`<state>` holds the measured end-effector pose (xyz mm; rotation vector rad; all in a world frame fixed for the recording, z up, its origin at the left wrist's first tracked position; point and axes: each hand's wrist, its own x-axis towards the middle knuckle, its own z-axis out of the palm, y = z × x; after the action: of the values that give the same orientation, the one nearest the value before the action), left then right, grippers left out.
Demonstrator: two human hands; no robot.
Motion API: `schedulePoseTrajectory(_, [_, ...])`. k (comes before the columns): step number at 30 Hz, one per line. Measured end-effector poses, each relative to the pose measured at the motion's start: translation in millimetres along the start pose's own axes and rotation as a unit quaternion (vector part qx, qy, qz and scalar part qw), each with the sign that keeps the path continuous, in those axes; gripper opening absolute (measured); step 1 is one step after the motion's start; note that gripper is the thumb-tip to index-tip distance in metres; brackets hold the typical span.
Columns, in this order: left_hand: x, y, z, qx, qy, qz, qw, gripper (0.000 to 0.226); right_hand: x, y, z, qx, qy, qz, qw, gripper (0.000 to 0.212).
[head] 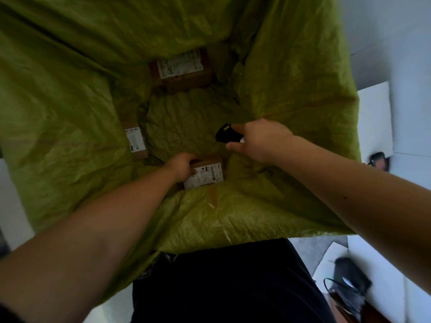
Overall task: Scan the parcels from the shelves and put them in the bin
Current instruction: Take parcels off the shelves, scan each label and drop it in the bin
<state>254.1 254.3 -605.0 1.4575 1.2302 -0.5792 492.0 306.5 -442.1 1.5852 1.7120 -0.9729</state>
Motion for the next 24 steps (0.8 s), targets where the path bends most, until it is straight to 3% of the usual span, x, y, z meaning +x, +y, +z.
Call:
schedulePoseTrajectory(5, [3.3, 2.4, 10.6, -0.014, 0.030, -0.019, 0.999, 0.054, 1.0, 1.4, 0.6, -0.001, -0.002, 0.001, 1.000, 0.072])
schedulePoseTrajectory(17, [-18.8, 8.4, 4.0, 0.024, 0.036, -0.052, 0.998, 0.076, 0.0, -0.7, 4.4, 0.000, 0.016, 0.014, 1.000, 0.071])
schedulePoseTrajectory(24, [-58.5, 21.3, -23.3, 0.138, 0.126, -0.074, 0.980, 0.078, -6.5, -3.1, 2.4, -0.014, 0.043, 0.022, 0.999, 0.067])
